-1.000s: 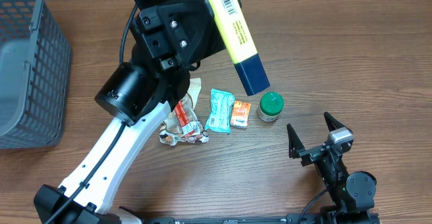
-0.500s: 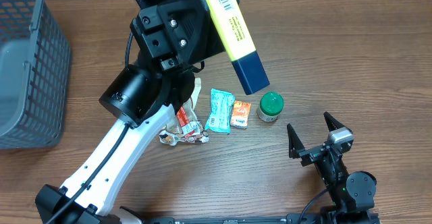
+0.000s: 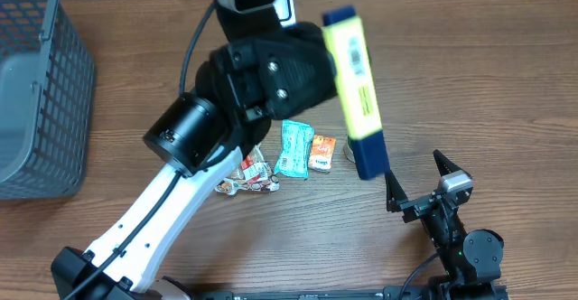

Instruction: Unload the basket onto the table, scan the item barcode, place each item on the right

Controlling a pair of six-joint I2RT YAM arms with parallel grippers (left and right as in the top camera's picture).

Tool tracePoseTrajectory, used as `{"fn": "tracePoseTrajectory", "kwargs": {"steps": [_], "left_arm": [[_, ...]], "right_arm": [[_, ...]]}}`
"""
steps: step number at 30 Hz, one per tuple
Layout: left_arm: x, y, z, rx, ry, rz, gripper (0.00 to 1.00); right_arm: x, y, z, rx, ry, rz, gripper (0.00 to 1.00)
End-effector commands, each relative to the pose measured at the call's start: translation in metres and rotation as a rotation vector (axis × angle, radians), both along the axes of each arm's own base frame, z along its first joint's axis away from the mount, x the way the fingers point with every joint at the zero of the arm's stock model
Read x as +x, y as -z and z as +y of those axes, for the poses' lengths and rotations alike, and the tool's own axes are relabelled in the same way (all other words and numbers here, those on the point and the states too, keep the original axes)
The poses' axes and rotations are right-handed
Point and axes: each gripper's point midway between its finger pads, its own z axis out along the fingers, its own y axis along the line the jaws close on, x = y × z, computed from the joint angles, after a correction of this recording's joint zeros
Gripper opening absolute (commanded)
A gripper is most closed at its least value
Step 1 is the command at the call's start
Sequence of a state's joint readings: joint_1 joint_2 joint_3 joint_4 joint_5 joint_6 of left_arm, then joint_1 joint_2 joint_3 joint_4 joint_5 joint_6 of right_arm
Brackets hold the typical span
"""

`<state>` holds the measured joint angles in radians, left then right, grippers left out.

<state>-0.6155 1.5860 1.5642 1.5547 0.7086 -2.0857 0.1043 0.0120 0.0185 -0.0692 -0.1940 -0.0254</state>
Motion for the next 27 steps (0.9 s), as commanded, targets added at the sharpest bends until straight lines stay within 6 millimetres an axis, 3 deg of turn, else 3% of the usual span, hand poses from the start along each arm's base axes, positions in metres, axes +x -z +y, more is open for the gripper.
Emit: {"fn": "tracePoseTrajectory", "kwargs": {"steps": [1, 11, 17, 21, 24, 27], "left_arm": [[-0.034, 0.000, 0.000, 0.029, 0.033, -0.105, 0.04], [-0.074, -0.015, 0.024, -0.006, 0.046, -0.183, 0.04], [-0.073, -0.017, 0.027, -0.007, 0.033, -0.185, 0.04], [-0.041, -0.003, 0.012, 0.121, -0.074, -0.180, 0.04], [0.011, 0.018, -0.007, 0.267, -0.261, -0.187, 0.04], [0.076, 0.055, -0.026, 0.462, -0.421, -0.122, 0.04]], "right_arm": [[0.001, 0.002, -0.003, 0.007, 0.016, 0.000, 1.00], [0.001, 0.002, -0.003, 0.007, 0.016, 0.000, 1.00], [0.001, 0.002, -0.003, 0.007, 0.016, 0.000, 1.00], [0.001, 0.002, -0.003, 0.007, 0.016, 0.000, 1.00], [0.001, 0.002, -0.003, 0.007, 0.016, 0.000, 1.00], [0.001, 0.002, -0.003, 0.007, 0.017, 0.000, 1.00]]}}
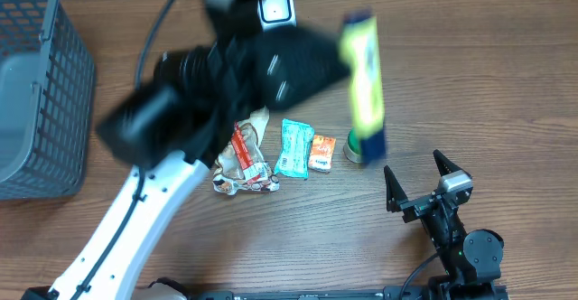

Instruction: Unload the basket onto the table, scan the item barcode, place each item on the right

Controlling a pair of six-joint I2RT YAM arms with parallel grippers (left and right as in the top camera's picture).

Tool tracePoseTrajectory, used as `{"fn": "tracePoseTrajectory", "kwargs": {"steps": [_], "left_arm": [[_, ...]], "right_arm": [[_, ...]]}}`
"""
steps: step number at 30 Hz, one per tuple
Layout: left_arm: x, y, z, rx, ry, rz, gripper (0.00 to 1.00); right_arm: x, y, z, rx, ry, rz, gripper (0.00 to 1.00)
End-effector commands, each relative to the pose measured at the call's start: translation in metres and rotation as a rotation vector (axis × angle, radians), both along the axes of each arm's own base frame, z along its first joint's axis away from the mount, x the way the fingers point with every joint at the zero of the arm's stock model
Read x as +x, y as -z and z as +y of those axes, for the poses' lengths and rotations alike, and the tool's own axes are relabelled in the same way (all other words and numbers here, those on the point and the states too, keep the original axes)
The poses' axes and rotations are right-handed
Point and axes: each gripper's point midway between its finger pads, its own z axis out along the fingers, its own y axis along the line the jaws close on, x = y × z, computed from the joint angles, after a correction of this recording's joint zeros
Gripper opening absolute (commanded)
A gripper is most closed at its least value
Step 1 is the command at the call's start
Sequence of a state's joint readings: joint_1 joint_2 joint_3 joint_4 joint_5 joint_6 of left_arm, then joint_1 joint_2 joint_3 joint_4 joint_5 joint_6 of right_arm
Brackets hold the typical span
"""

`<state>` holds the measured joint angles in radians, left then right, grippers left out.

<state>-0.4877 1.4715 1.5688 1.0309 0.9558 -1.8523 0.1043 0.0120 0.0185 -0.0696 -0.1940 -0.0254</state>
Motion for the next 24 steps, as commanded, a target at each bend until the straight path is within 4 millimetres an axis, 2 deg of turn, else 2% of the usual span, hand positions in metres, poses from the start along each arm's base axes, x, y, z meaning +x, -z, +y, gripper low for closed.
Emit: {"fn": "tracePoseTrajectory", "kwargs": {"steps": [1, 4, 6, 7, 9, 13, 16, 24], "left_arm": [[0.050, 0.047, -0.013, 0.179, -0.205, -0.165, 0.04], [0.093, 0.094, -0.018, 0.337, -0.331, -0.132, 0.04], [0.110, 0.122, -0.017, 0.429, -0.396, -0.166, 0.04], [0.125, 0.145, -0.015, 0.507, -0.468, -0.150, 0.04], [0.143, 0.173, -0.008, 0.608, -0.536, -0.052, 0.04], [0.160, 0.187, 0.010, 0.679, -0.615, 0.027, 0.04], [0.173, 0.190, 0.031, 0.748, -0.693, 0.111, 0.04], [0.201, 0.170, 0.077, 1.012, -0.957, 0.167, 0.04]], "right_arm": [[0.001, 0.002, -0.003, 0.007, 0.016, 0.000, 1.00], [0.001, 0.002, -0.003, 0.007, 0.016, 0.000, 1.00], [0.001, 0.002, -0.003, 0.007, 0.016, 0.000, 1.00], [0.001, 0.002, -0.003, 0.007, 0.016, 0.000, 1.00], [0.001, 0.002, -0.003, 0.007, 0.016, 0.000, 1.00], [0.001, 0.002, -0.003, 0.007, 0.016, 0.000, 1.00], [0.001, 0.002, -0.003, 0.007, 0.016, 0.000, 1.00], [0.001, 0.002, -0.003, 0.007, 0.016, 0.000, 1.00]]}}
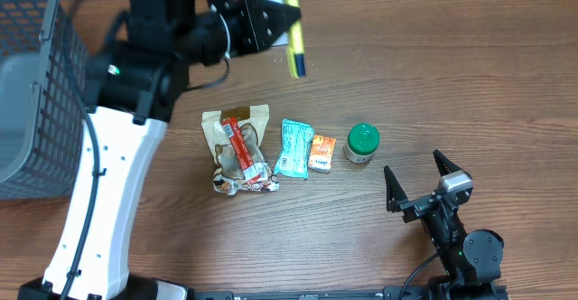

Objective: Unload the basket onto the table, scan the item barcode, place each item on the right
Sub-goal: 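Hold the highlighter barcode in front of the white scanner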

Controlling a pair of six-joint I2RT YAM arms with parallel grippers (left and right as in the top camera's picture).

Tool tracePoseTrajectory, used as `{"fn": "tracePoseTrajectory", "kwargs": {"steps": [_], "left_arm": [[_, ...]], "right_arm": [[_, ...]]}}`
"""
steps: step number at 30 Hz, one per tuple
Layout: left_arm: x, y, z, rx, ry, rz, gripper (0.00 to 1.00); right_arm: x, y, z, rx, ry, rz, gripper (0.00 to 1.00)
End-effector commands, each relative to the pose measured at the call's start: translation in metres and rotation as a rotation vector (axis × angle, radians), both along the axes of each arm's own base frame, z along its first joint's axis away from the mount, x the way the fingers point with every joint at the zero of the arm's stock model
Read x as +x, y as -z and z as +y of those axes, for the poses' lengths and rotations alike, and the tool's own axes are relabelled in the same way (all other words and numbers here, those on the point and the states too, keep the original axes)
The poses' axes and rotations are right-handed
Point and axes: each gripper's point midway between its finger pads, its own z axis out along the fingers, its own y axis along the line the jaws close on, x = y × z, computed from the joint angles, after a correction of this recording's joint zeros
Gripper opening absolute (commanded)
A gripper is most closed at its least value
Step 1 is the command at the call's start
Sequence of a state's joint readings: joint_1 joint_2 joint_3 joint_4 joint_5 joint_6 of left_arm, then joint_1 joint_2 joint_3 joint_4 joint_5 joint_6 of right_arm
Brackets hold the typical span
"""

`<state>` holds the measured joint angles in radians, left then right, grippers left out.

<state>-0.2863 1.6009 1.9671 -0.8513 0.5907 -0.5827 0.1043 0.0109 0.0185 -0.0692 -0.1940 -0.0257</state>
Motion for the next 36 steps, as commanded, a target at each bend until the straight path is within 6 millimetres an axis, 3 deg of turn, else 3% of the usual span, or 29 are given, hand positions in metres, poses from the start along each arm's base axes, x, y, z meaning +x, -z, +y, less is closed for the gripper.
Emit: {"fn": "tracePoseTrajectory", "kwargs": {"steps": [1, 4, 7, 21, 26, 36], "left_arm": [[0.027, -0.029, 0.025, 0.172, -0.133, -0.120, 0.04], [0.045, -0.029, 0.034, 0.247, -0.193, -0.122, 0.04], [0.071, -0.014, 0.039, 0.331, -0.235, -0.131, 0.04], [0.197, 0.117, 0.016, 0.552, -0.337, -0.127, 0.04], [0.235, 0.162, 0.020, 0.594, -0.418, -0.129, 0.04], [0.276, 0.241, 0.034, 0.646, -0.483, -0.097, 0.04]], "right_arm": [[0.001, 0.003, -0.003, 0.007, 0.016, 0.001, 1.00], [0.001, 0.003, -0.003, 0.007, 0.016, 0.001, 1.00], [0.001, 0.003, -0.003, 0.007, 0.016, 0.001, 1.00], [0.001, 0.003, -0.003, 0.007, 0.016, 0.001, 1.00], [0.001, 0.003, -0.003, 0.007, 0.016, 0.001, 1.00], [0.001, 0.003, -0.003, 0.007, 0.017, 0.001, 1.00]]}}
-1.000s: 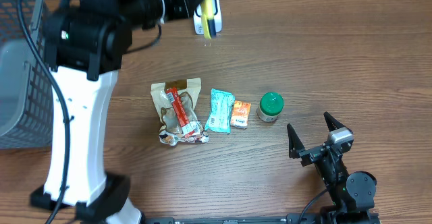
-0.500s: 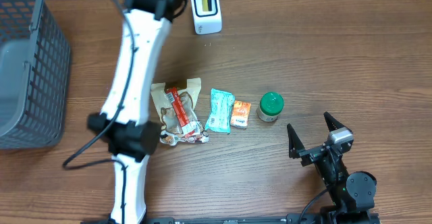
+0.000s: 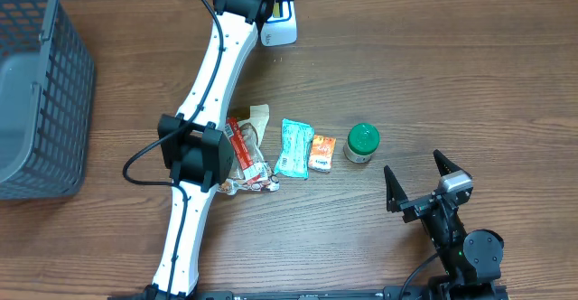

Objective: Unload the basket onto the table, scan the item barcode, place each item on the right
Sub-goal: 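Hold the highlighter barcode in front of the white scanner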

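Note:
My left arm reaches across the table to its far edge, where my left gripper sits right over the white barcode scanner (image 3: 279,29). A dark sliver pokes out beside the gripper; the yellow-and-blue box is otherwise hidden under the wrist. The fingers themselves are covered, so their state is unclear. Near the front right, my right gripper (image 3: 418,181) stands open and empty on the table.
A grey mesh basket (image 3: 36,83) stands at the left. In the middle lie a crumpled snack bag (image 3: 244,151), a teal packet (image 3: 292,148), a small orange packet (image 3: 322,152) and a green-lidded jar (image 3: 362,142).
The left arm has stretched out further to the far edge. The yellow-and-blue box, then in plain view beside the scanner, is now hidden at the gripper over the scanner. The right arm is unmoved.
The left gripper first held the yellow-and-blue box high, close to the camera above the packets. The box was then further back over the jar, then small and low beside the scanner. Now the gripper is at the scanner, and the right gripper has stayed open throughout.

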Controlling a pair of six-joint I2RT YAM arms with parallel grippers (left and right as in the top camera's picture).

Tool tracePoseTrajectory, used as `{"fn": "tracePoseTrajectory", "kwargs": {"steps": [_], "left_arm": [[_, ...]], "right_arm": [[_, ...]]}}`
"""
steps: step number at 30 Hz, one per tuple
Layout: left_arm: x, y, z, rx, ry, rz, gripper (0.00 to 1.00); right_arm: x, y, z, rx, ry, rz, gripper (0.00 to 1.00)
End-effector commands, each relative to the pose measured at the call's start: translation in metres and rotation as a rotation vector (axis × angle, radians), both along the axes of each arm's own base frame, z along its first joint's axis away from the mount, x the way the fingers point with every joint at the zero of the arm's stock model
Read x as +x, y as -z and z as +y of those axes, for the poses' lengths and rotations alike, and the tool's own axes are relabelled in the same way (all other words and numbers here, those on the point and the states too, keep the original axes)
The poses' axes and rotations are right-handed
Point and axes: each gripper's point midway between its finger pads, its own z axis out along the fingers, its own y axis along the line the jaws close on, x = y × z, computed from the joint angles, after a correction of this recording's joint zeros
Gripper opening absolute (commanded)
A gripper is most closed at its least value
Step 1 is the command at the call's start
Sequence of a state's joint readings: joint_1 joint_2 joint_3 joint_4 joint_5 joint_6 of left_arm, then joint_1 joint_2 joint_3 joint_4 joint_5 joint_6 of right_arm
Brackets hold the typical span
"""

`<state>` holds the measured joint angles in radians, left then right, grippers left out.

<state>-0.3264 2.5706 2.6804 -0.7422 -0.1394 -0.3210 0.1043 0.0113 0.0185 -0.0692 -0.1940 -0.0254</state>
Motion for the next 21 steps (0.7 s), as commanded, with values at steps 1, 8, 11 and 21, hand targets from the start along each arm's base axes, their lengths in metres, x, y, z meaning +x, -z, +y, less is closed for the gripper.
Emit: {"fn": "tracePoseTrajectory", "kwargs": {"steps": [1, 8, 11, 21], "left_arm": [[0.012, 0.031, 0.019, 0.047, -0.054, 0.022, 0.04], [0.016, 0.057, 0.026, 0.060, -0.065, 0.055, 0.04], [0.017, 0.062, 0.026, 0.061, -0.065, 0.059, 0.04], [0.018, 0.056, 0.024, 0.051, -0.059, 0.046, 0.04]], "right_arm": [[0.001, 0.002, -0.003, 0.007, 0.016, 0.001, 1.00], [0.001, 0.002, -0.003, 0.007, 0.016, 0.001, 1.00], [0.001, 0.002, -0.003, 0.007, 0.016, 0.001, 1.00], [0.001, 0.002, -0.003, 0.007, 0.016, 0.001, 1.00]]}}
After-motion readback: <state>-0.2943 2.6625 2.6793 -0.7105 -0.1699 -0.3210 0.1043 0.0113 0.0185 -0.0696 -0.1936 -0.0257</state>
